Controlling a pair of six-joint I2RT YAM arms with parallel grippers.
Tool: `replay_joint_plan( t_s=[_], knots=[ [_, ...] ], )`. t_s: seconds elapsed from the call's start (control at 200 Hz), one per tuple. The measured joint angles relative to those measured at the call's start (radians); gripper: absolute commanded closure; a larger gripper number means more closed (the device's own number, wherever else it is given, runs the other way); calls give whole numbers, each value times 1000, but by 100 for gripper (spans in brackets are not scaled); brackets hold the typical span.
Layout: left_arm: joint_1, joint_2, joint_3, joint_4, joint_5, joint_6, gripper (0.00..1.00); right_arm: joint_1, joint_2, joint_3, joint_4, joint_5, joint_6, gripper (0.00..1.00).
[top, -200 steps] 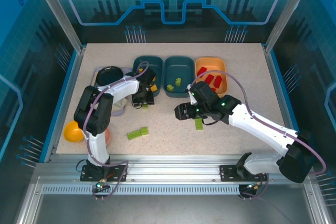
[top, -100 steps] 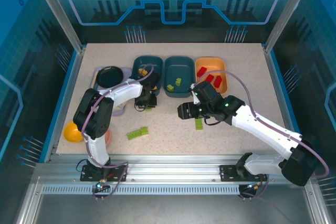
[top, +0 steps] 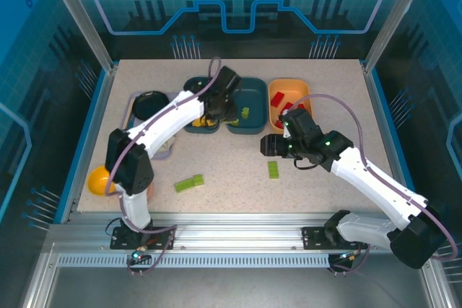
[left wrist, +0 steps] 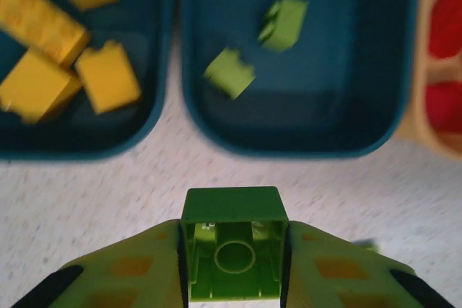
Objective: Sort the legos into containers by color
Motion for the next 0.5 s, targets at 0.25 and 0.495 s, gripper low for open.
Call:
replay_joint_plan(
  t_s=[0.25,0.495],
  knots=[
    [35,401,451,-96,-14,25,66,-63,1,-5,-66,18,54,29],
    [109,578,588,-147,-11,43,59,-76,-9,-63,-89,10,72,29]
  ],
)
